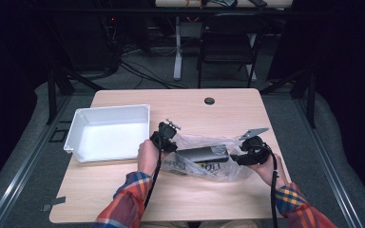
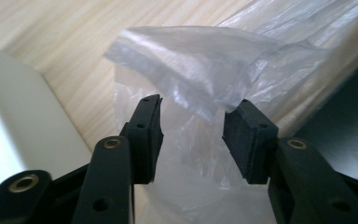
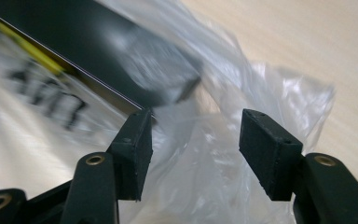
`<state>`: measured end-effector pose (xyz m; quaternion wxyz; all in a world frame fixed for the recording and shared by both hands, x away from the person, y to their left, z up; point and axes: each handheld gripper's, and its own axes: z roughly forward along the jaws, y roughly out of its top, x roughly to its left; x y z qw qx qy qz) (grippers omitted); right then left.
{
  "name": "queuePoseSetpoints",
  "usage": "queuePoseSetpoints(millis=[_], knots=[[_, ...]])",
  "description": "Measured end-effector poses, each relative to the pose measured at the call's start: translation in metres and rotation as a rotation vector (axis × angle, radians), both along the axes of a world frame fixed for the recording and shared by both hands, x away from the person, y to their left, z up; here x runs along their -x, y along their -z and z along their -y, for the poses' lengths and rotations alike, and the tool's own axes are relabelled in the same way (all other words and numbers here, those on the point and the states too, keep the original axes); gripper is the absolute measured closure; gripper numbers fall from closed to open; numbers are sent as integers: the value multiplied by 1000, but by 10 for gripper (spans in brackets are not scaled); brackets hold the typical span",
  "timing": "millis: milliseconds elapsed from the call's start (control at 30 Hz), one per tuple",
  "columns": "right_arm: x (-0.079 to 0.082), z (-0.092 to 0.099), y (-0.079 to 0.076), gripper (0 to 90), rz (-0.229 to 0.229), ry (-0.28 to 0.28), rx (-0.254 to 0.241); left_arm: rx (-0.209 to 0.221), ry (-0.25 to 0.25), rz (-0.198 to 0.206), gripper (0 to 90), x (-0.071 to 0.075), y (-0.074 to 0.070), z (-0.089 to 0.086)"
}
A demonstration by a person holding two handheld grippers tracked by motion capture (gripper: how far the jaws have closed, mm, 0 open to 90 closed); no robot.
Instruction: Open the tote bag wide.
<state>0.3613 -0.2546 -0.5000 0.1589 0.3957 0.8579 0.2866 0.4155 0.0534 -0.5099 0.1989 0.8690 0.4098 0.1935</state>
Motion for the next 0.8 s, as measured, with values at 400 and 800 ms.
queuePoseSetpoints(millis=[400,800], knots=[[44,-59,5,505,-11,-310,-66,57,34,11,504,-2,-16,0],[51,-95,48,900,-86,-429,9,9,-7,-74,757,-29,7,7]])
